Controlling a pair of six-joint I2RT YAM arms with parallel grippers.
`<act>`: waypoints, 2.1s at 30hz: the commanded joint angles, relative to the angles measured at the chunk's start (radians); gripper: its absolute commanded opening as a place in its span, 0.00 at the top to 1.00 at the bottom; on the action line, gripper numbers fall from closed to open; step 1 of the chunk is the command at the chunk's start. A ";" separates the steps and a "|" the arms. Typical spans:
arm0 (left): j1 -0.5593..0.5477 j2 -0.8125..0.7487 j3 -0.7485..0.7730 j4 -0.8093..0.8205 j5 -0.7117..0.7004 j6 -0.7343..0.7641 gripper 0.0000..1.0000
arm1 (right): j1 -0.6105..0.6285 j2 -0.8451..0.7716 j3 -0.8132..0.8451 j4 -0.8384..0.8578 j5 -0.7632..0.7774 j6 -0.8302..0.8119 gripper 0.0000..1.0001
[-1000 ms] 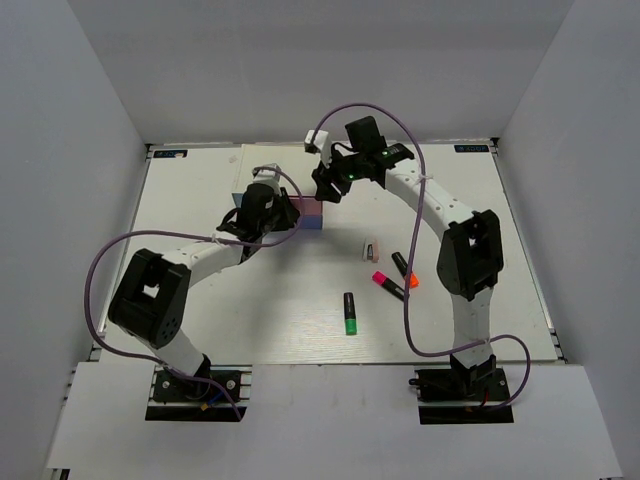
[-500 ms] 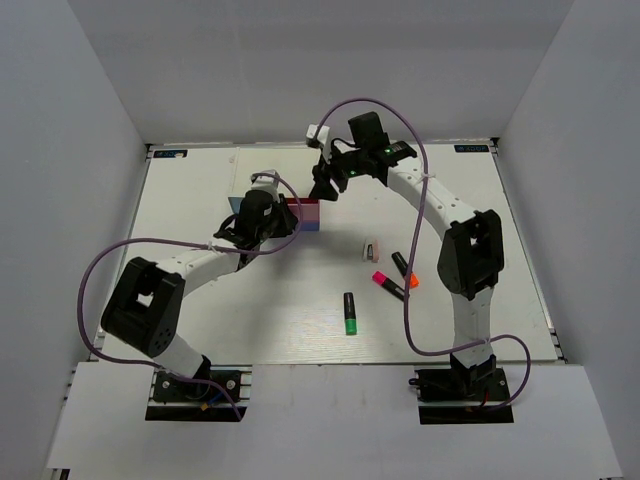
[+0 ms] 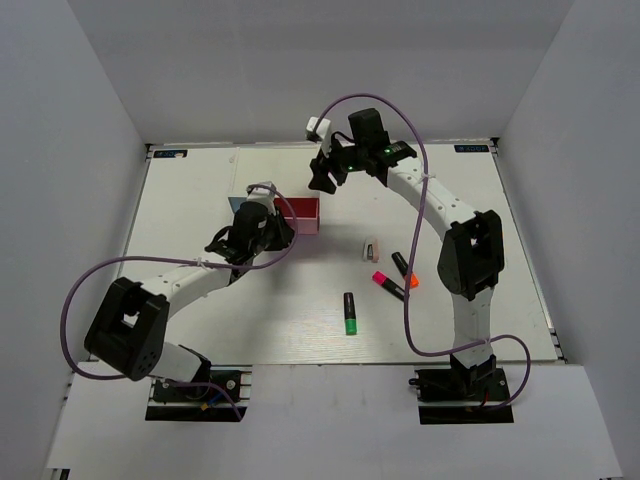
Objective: Sort the stationery into containers
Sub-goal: Open the drawer in the storage box, then pick up the pen from the center of the board.
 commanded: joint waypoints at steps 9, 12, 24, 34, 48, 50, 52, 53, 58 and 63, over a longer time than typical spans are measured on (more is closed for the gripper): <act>-0.016 -0.059 -0.020 -0.045 0.022 -0.023 0.48 | -0.005 -0.052 -0.034 0.076 0.083 0.031 0.10; -0.016 -0.059 0.001 -0.068 0.022 -0.023 0.28 | -0.013 -0.077 -0.049 0.064 0.072 0.025 0.10; -0.016 -0.249 -0.010 -0.184 0.033 0.032 0.17 | -0.082 -0.505 -0.558 0.413 0.117 0.112 0.40; -0.016 -0.476 -0.151 -0.335 0.114 -0.130 0.17 | -0.140 -0.642 -0.858 0.116 0.357 0.138 0.55; -0.016 -0.597 -0.234 -0.444 0.112 -0.191 0.16 | -0.196 -0.589 -1.033 -0.024 0.425 0.160 0.37; -0.016 -0.611 -0.256 -0.454 0.121 -0.204 0.16 | -0.196 -0.547 -1.027 -0.021 0.425 0.161 0.37; -0.016 -0.621 -0.257 -0.464 0.122 -0.214 0.16 | -0.199 -0.530 -1.027 0.001 0.428 0.180 0.37; -0.016 -0.622 -0.257 -0.491 0.122 -0.214 0.16 | -0.197 -0.524 -1.028 0.007 0.432 0.189 0.37; -0.016 -0.634 -0.246 -0.528 0.103 -0.214 0.14 | -0.199 -0.455 -1.024 0.063 0.490 0.203 0.37; -0.016 -0.678 -0.246 -0.560 0.092 -0.232 0.14 | -0.199 -0.420 -1.008 0.082 0.506 0.207 0.37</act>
